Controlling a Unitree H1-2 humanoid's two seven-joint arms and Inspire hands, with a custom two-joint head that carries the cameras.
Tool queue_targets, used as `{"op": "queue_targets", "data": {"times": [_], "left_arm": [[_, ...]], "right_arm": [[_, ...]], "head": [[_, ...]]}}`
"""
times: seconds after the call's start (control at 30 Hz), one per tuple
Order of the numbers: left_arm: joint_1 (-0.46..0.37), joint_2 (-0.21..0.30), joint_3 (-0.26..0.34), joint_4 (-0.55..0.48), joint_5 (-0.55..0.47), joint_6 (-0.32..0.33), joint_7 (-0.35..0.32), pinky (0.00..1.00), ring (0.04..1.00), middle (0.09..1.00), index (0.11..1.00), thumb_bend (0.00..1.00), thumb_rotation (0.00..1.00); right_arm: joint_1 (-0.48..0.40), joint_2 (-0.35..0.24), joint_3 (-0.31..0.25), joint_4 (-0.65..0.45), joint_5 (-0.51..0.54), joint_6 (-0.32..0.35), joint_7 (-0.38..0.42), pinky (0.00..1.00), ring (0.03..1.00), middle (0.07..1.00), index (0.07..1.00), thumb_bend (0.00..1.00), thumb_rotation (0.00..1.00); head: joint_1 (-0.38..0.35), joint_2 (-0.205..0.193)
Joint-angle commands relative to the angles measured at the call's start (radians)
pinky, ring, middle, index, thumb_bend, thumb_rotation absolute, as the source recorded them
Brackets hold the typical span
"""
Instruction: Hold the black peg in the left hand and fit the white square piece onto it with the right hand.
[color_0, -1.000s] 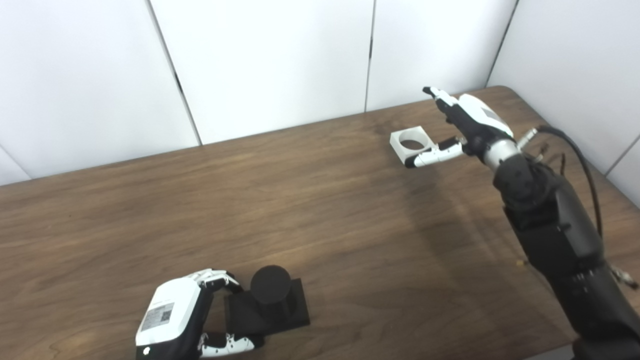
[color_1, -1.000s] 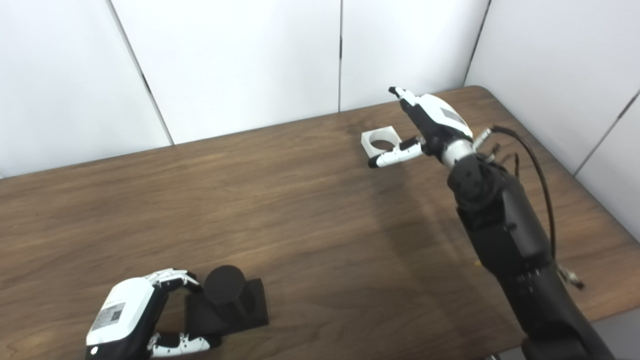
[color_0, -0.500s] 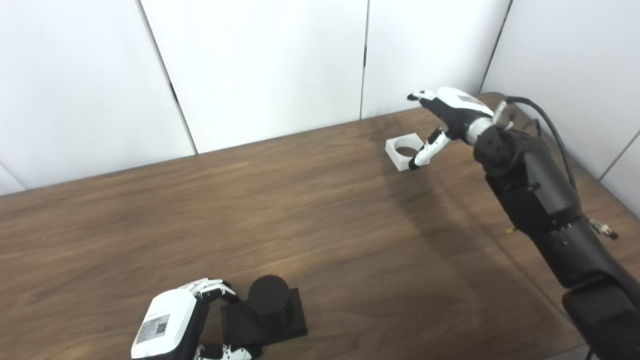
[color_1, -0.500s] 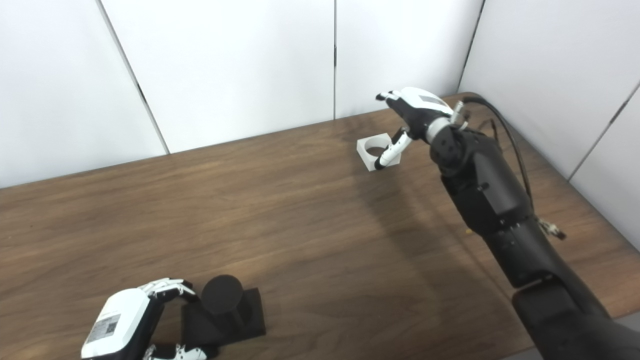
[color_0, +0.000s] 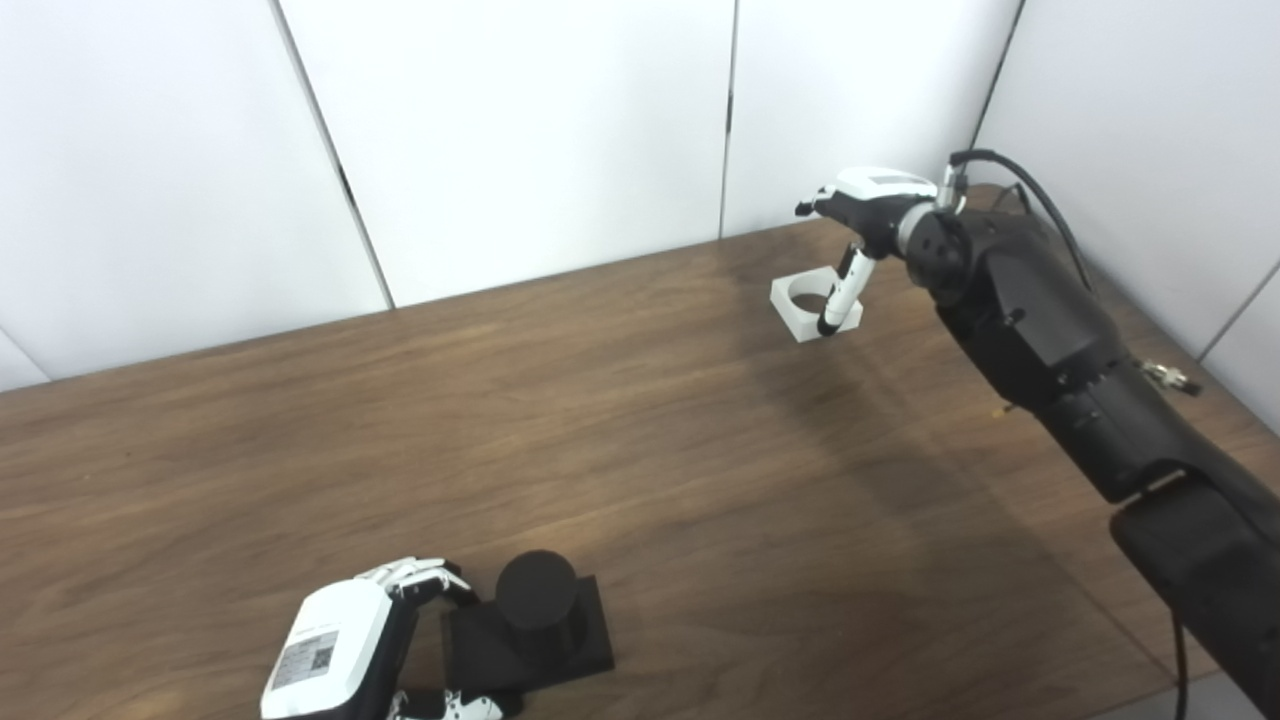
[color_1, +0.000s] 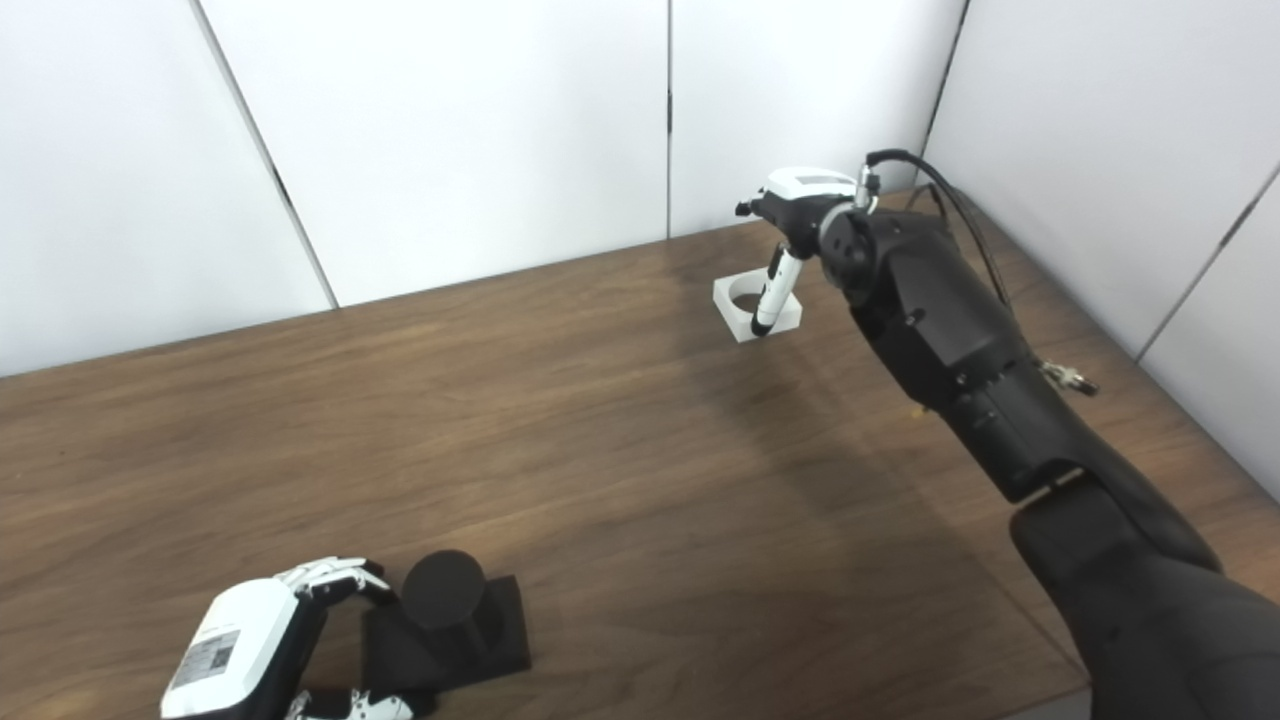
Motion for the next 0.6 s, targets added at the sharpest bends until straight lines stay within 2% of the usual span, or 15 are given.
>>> {"op": "queue_targets", "data": {"times": [0.0, 0.37, 0.57], "left_arm": [[0.049, 0.019, -0.017, 0.058, 0.015, 0.022, -0.052, 0.81, 0.828, 0.780, 0.488, 0.52, 0.06], [0.058, 0.013, -0.023, 0.055, 0.018, 0.025, -0.044, 0.79, 0.820, 0.777, 0.488, 0.52, 0.06], [0.067, 0.011, -0.022, 0.046, 0.012, 0.022, -0.039, 0.79, 0.821, 0.777, 0.488, 0.52, 0.06]], "right_arm": [[-0.072, -0.030, 0.011, 0.005, -0.037, -0.002, 0.009, 0.97, 1.000, 1.000, 0.906, 0.93, 0.16], [-0.106, -0.023, 0.061, 0.065, -0.082, -0.002, 0.036, 0.99, 1.000, 1.000, 0.892, 0.91, 0.11], [-0.122, -0.016, 0.097, 0.121, -0.088, -0.005, 0.011, 0.99, 1.000, 1.000, 0.891, 0.89, 0.14]], "head": [[0.000, 0.000], [0.014, 0.000], [0.019, 0.004]]}}
